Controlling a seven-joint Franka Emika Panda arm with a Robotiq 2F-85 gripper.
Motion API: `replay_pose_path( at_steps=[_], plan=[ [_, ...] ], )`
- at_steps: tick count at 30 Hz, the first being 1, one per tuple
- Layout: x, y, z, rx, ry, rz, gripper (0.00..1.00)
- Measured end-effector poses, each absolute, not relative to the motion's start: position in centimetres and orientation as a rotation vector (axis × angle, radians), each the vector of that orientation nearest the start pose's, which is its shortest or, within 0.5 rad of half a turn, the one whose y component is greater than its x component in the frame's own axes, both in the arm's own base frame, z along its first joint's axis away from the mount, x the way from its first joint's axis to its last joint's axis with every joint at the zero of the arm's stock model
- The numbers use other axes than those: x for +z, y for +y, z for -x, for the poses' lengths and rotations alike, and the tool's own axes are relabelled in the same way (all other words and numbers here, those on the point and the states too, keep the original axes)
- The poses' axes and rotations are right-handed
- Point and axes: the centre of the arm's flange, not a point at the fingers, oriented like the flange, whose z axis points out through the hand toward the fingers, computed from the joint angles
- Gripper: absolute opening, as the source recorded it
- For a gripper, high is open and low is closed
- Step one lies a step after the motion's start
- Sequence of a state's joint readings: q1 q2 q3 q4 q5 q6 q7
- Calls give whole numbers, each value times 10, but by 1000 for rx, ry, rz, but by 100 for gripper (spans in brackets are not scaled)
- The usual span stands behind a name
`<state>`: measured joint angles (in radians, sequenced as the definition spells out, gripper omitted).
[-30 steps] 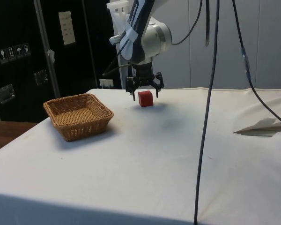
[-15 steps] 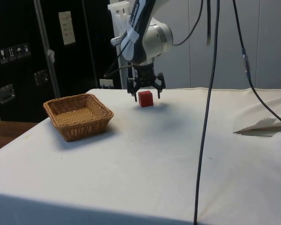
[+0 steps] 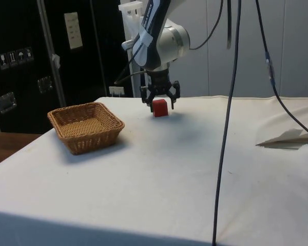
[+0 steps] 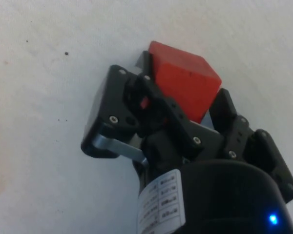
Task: Pick up the cube and place it into the basket.
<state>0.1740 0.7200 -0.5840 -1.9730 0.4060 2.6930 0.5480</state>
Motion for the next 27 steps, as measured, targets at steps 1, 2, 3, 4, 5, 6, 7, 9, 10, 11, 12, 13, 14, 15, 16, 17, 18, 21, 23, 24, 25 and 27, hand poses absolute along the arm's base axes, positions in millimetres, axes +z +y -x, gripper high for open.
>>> replay_pose_path(
  at_steps=[1,2,3,4,5,6,7,9,10,11,12,13,14,15,16,17,18,21,23,24,25,27],
  plan=[
    [168,-249,-568,-284,1816,2735,35],
    [168,-249,-568,-284,1816,2735,24],
    [168,-249,-568,-284,1816,2735,14],
    [168,-249,-568,-284,1816,2735,3],
    [169,-249,-568,-287,1815,2734,0],
    [169,-249,-568,-287,1815,2734,0],
    [169,-249,-568,-287,1815,2734,0],
    [169,-249,-568,-286,1816,2735,0],
    [169,-249,-568,-286,1816,2735,0],
    [169,-249,-568,-286,1816,2735,0],
    [169,-249,-568,-286,1816,2735,0],
    [169,-249,-568,-286,1816,2735,0],
    [169,-249,-568,-286,1816,2735,0],
    [169,-249,-569,-289,1815,2734,0],
    [169,-249,-569,-289,1815,2734,0],
    [172,-251,-570,-296,1816,2732,0],
    [174,-250,-570,-299,1813,2731,0],
    [183,-251,-572,-311,1807,2728,0],
    [189,-251,-572,-315,1803,2729,0],
    [192,-251,-572,-317,1800,2729,0],
    [195,-251,-572,-317,1798,2728,0],
    [201,-251,-573,-323,1794,2728,0]
  ],
)
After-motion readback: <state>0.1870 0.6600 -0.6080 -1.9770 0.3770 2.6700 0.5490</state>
